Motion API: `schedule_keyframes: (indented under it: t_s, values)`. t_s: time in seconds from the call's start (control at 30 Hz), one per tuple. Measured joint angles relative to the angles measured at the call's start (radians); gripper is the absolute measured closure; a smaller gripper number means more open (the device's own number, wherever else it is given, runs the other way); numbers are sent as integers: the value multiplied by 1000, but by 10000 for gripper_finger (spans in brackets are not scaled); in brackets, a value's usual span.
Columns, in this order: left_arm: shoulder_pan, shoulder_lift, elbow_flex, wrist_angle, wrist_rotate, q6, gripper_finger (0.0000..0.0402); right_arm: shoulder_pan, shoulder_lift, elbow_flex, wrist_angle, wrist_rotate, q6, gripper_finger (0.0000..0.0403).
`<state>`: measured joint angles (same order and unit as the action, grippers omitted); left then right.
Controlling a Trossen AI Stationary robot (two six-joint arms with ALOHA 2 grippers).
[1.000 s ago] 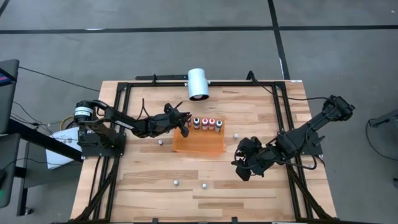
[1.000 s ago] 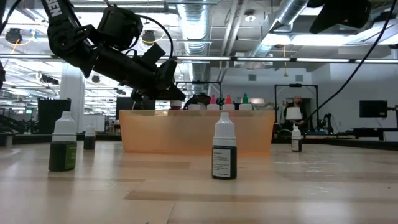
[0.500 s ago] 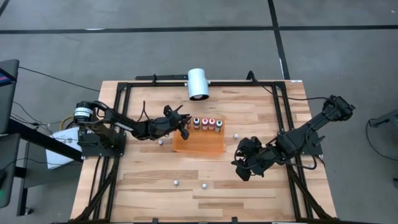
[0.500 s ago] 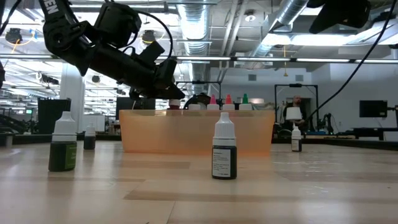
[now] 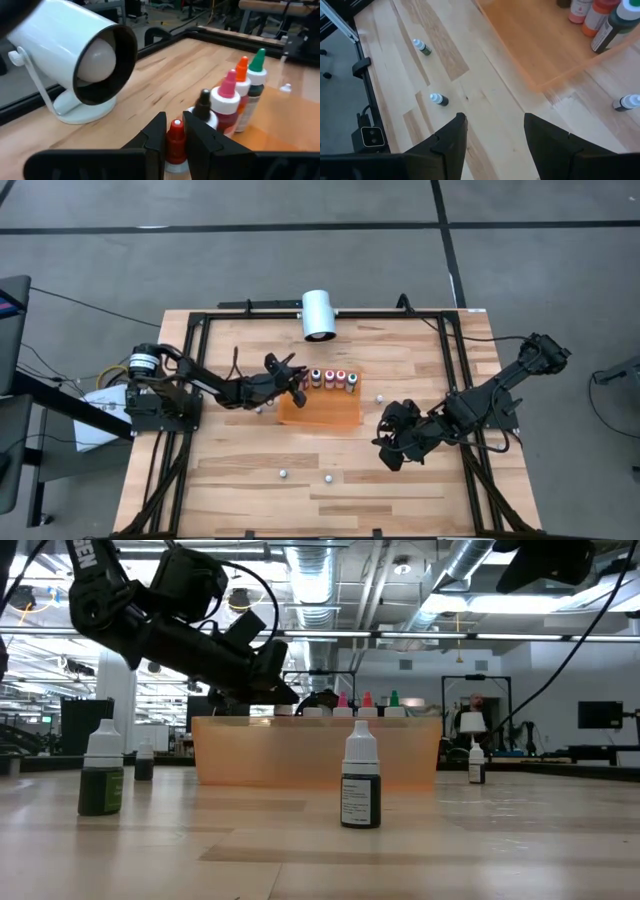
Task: Pick & Place food coloring
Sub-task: Put the large red food coloring bottle into the orange bin
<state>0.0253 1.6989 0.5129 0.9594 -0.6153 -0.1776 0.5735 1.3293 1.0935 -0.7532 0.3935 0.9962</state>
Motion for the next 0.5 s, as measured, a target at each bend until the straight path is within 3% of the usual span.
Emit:
schedule_keyframes:
  t_s: [0.5]
  values:
    - [3,23,0,23,-48,23,355,0,0,0,5,-1,-10,218]
